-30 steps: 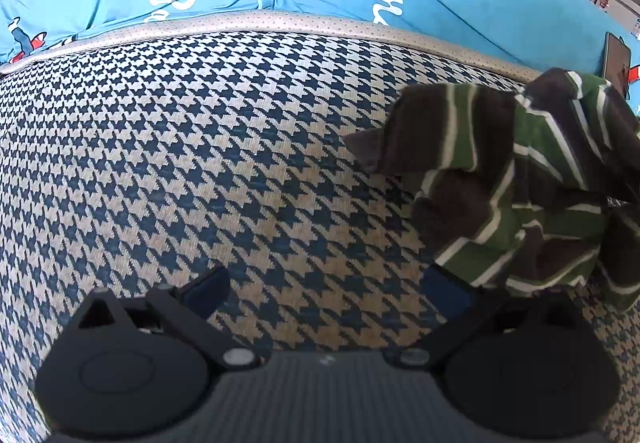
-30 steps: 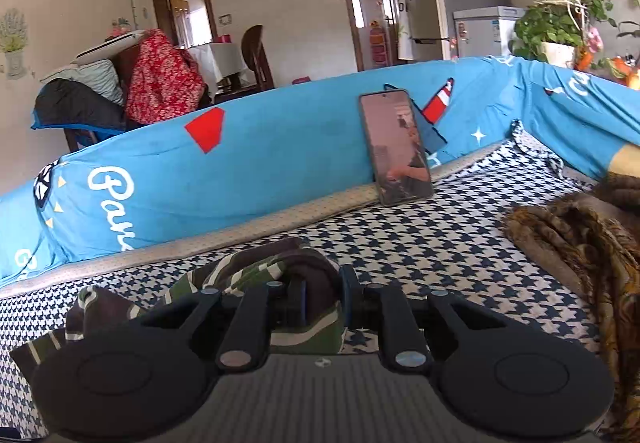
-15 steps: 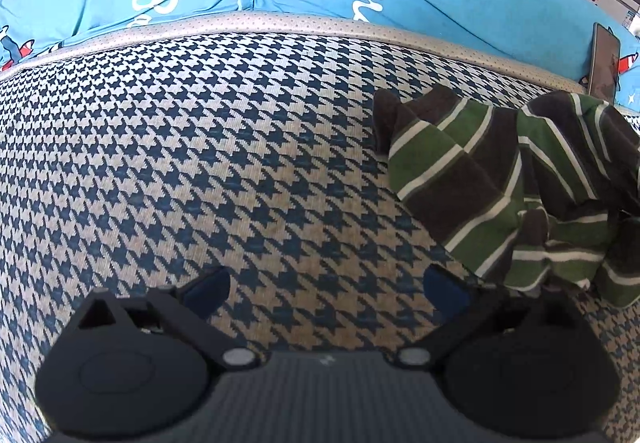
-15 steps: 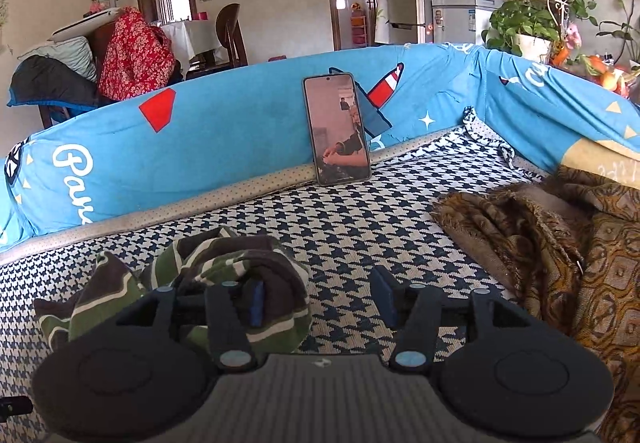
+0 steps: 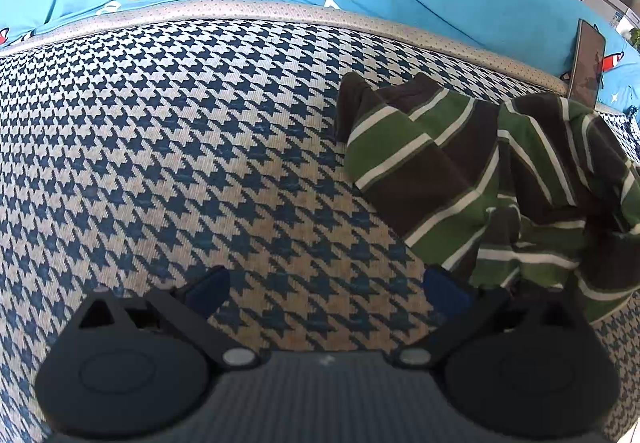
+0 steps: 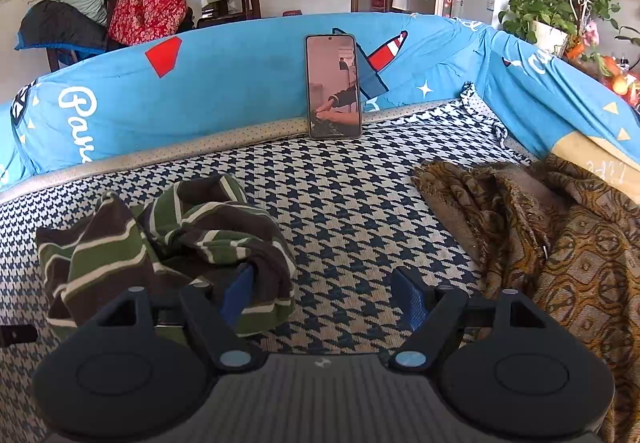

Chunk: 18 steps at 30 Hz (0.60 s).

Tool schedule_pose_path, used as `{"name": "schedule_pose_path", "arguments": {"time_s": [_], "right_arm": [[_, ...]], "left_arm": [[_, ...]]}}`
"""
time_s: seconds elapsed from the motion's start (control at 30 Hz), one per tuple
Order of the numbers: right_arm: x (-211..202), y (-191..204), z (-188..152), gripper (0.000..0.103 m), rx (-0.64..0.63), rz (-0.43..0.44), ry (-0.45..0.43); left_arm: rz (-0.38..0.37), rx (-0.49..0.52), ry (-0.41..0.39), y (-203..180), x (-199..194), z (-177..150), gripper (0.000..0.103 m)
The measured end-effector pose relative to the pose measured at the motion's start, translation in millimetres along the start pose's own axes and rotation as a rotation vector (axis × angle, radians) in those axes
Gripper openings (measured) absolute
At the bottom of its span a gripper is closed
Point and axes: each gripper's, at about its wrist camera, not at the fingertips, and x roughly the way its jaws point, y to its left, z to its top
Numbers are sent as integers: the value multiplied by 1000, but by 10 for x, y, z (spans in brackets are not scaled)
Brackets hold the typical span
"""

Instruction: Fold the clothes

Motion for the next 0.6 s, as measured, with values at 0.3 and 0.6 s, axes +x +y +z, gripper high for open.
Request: {"name": "schedule_pose_path", "arguments": {"time_s": [0.3, 0.6], "right_arm": [[-301, -158, -18, 82, 123, 81, -133], [-54, 583, 110, 82, -23, 320, -218]], "left_arm": [[-5, -17, -6, 14, -4, 6, 103], [23, 25, 2, -16, -16, -53, 103]]}}
